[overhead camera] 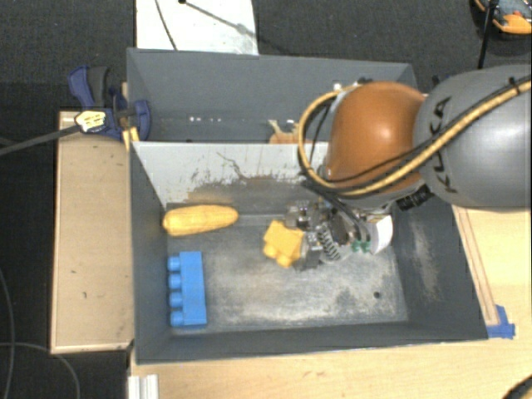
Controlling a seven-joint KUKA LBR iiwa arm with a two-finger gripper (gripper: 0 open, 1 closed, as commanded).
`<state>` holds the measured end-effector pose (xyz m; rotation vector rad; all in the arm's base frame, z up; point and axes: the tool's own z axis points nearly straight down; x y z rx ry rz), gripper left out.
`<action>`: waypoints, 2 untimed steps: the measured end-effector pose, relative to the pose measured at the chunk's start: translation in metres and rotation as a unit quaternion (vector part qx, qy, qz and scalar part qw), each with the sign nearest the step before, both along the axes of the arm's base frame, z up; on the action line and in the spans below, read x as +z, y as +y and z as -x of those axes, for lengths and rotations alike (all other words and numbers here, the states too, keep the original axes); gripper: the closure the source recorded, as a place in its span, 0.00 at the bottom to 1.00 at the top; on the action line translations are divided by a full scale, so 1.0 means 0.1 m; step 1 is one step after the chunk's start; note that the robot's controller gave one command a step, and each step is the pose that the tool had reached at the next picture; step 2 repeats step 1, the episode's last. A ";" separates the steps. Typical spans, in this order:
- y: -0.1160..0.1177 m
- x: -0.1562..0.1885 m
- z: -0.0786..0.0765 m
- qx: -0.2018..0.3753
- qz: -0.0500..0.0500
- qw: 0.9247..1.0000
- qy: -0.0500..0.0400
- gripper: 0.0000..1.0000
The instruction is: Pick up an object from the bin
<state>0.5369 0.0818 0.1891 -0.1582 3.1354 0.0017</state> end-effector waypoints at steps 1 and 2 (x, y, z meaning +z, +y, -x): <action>0.03 0.35 -0.08 -0.005 0.000 1.000 0.002 1.00; 0.03 0.35 -0.08 -0.005 0.000 1.000 0.002 1.00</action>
Offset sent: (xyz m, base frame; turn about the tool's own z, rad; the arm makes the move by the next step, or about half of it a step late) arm -0.0009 -0.0061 0.0788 0.0387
